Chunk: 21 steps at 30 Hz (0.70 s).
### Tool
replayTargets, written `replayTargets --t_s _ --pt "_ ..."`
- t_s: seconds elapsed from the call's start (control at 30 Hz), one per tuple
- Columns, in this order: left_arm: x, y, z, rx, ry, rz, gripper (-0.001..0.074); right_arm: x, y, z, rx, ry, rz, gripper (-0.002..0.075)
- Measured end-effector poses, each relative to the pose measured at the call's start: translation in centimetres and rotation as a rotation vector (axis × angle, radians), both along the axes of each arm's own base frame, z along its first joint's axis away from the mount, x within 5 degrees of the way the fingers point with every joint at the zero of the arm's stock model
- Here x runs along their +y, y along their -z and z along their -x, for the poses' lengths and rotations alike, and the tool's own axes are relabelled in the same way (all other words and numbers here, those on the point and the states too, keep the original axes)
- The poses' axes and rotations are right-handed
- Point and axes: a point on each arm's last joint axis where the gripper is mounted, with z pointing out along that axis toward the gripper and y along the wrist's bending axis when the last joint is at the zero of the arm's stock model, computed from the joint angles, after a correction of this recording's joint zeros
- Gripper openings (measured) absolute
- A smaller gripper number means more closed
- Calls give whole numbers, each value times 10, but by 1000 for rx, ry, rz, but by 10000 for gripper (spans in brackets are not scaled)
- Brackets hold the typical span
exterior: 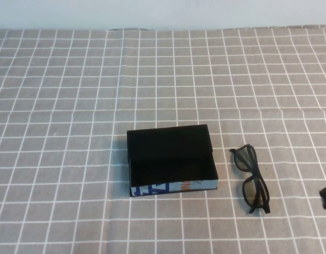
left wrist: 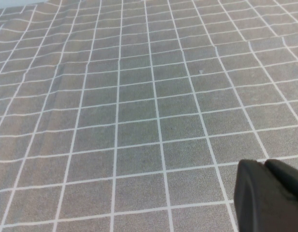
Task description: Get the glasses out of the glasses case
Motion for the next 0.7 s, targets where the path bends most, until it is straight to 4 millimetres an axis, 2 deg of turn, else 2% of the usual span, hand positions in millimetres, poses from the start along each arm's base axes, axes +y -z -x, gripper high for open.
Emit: replayTargets --t_s 0.13,0.23,0.3,0.43,0.57,0.7 --pt "0 0 0 0 0 0 -4 -6 -3 16 -77 -25 -7 -16" --pt "0 0 0 0 0 0 -4 -10 4 21 -158 -25 -14 -16" --pt "0 0 0 0 0 0 -4 -13 14 24 -210 -17 -18 -17" --pt "0 0 0 0 0 0 -4 -27 47 33 -377 26 3 -18" --pt "0 0 0 0 0 0 -4 -48 78 51 -590 117 28 -18" --pt "0 0 0 0 0 0 -4 -61 98 73 -785 199 22 -18"
